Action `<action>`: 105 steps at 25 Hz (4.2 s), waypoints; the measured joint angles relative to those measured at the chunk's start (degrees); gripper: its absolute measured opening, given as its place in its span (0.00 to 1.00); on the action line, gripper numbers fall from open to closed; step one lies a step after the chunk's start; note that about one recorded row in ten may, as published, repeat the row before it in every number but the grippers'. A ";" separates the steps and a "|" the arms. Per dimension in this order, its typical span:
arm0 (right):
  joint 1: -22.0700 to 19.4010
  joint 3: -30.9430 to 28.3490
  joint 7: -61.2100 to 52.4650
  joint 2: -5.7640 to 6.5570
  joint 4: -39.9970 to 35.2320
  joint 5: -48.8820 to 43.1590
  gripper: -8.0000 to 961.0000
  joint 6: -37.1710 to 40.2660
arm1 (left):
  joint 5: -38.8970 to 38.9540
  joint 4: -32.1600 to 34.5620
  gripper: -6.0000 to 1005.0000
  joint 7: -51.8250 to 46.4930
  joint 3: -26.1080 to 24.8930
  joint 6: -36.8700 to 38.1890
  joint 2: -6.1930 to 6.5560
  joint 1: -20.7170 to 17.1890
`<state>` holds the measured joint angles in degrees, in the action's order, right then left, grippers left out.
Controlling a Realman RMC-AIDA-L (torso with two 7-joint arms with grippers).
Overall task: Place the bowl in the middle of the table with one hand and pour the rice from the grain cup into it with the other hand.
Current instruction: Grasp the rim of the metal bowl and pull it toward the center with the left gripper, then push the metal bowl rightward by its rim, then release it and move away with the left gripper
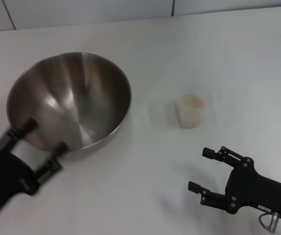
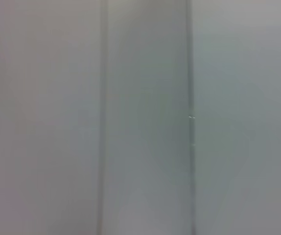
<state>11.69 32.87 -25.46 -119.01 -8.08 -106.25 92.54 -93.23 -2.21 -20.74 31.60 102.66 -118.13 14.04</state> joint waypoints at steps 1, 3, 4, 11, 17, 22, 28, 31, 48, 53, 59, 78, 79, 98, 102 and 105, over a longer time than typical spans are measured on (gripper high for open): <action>0.06 0.00 0.00 0.00 0.00 0.00 0.86 -0.05 | 0.07 5.69 0.83 -9.30 -3.31 -0.42 0.08 0.25; 0.07 -0.01 0.00 0.00 0.00 0.00 0.86 -0.07 | 0.01 13.01 0.83 -18.61 -6.55 -1.80 -0.24 0.28; 0.12 -0.03 0.00 0.00 0.00 0.00 0.86 -0.07 | 0.01 13.01 0.83 -18.61 -6.55 -1.80 -0.24 0.28; 0.26 -0.16 -0.17 0.01 -0.33 0.09 0.86 0.30 | -1.11 40.44 0.82 -52.91 -3.02 -12.33 -0.80 1.58; 0.26 -0.17 -0.20 0.01 -0.35 0.30 0.86 0.43 | -8.59 59.30 0.82 -76.94 15.30 -27.01 -0.62 0.32; 0.26 -0.17 -0.20 0.01 -0.44 0.40 0.86 0.80 | -15.02 67.24 0.81 -87.60 23.73 -31.91 -0.63 -0.10; 0.23 -0.17 -0.20 0.01 -0.55 0.44 0.86 0.89 | -18.71 69.40 0.80 -91.59 26.74 -35.74 -0.66 0.04; 0.17 -0.17 -0.20 0.01 -0.63 0.44 0.86 0.90 | -29.24 69.36 0.80 -98.71 28.97 -36.91 -0.65 3.22; 0.32 -0.26 -0.20 0.01 -0.61 0.38 0.86 0.55 | -36.61 69.40 0.78 -105.07 32.62 -35.57 -0.61 7.20; 0.42 -0.26 -0.20 0.00 -0.61 0.41 0.86 0.47 | -37.51 69.38 0.74 -106.73 32.13 -34.99 -0.41 8.23; 0.53 -0.26 -0.20 0.01 -0.62 0.28 0.86 0.44 | -39.89 68.89 0.55 -107.92 32.14 -34.57 -0.36 9.36; 1.10 -0.17 -0.20 0.01 -0.62 0.03 0.86 0.47 | -44.44 66.52 0.11 -110.26 28.68 -30.04 -0.22 14.63; 1.10 -0.17 -0.20 0.01 -0.62 0.03 0.86 0.47 | -44.50 65.28 0.09 -110.17 26.68 -28.67 -0.05 15.79; 1.78 0.01 -0.20 0.00 -0.62 -0.05 0.86 0.62 | -43.92 60.14 0.05 -108.50 19.36 -23.78 0.04 25.12; 1.90 -0.02 -0.20 0.00 -0.62 -0.06 0.86 0.62 | -43.51 53.34 0.05 -106.29 19.62 -26.87 -0.28 28.28; 1.99 0.08 -0.20 -0.06 -0.62 -0.06 0.86 0.65 | -43.40 50.46 0.05 -105.67 19.72 -29.07 -0.23 29.27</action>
<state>13.68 32.95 -25.66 -119.07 -8.70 -106.31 93.18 -136.63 48.25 -126.41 51.32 73.59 -118.36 43.31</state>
